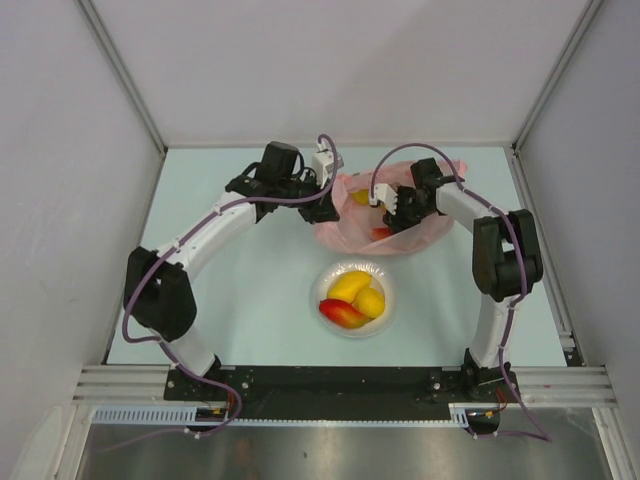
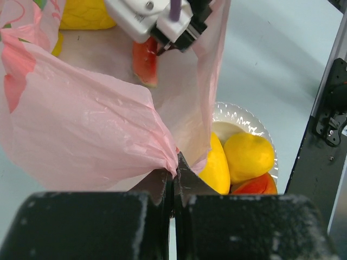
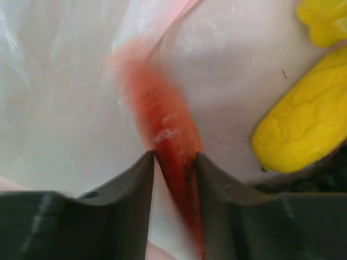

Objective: Take the fake fruits out of the plastic bag

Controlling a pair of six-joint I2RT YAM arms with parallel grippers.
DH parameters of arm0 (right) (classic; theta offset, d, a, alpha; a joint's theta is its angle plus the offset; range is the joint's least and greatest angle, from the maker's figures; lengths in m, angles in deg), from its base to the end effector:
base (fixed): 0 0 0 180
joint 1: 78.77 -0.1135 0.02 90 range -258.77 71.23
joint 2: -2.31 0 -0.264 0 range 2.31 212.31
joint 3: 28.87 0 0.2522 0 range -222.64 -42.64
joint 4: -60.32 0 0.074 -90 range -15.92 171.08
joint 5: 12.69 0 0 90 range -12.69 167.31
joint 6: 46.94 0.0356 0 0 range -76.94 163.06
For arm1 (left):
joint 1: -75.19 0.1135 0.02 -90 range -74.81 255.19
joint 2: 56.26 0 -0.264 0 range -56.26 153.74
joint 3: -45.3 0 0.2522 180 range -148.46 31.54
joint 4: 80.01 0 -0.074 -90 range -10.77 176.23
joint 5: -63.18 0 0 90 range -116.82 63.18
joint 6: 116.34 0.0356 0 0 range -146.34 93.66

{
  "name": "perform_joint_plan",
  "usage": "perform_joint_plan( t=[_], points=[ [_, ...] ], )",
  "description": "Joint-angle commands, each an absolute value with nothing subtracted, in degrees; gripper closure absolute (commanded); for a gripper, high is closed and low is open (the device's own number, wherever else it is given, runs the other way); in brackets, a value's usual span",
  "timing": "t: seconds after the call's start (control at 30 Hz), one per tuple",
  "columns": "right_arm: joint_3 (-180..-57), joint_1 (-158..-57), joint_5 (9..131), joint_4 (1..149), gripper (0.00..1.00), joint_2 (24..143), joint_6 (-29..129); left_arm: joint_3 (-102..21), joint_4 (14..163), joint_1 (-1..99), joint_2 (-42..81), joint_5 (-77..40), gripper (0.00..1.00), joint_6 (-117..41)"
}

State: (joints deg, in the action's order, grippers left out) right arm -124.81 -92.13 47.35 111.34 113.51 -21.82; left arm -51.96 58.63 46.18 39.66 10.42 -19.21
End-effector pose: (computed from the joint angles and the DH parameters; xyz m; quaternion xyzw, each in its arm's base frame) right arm 0.3860 0.1099 0.1973 -0.6377 0.6999 0.1415 0.2887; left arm 0.3199 -0.2020 0.3162 0.3947 0.7747 -0.3601 0.3381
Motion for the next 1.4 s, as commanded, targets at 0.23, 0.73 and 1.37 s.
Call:
perform_joint_plan(
  t=[0.23, 0.73, 1.37],
  points=[
    [-127.89, -90.28, 39.70, 101.17, 1.00, 102.08, -4.86, -56.61, 59.86, 45.66, 41.74, 11.07, 1.00, -18.52],
    [-117.45, -100.99, 32.38, 118.55, 0.98, 78.08, -0.78, -60.82, 63.55, 45.66, 45.60, 2.81, 0.97, -25.37],
    [-110.57, -114.01, 32.92, 105.63, 0.95, 91.69, -42.26, -63.82, 64.61, 47.95, 46.93, 0.87, 1.00, -30.03]
  ],
)
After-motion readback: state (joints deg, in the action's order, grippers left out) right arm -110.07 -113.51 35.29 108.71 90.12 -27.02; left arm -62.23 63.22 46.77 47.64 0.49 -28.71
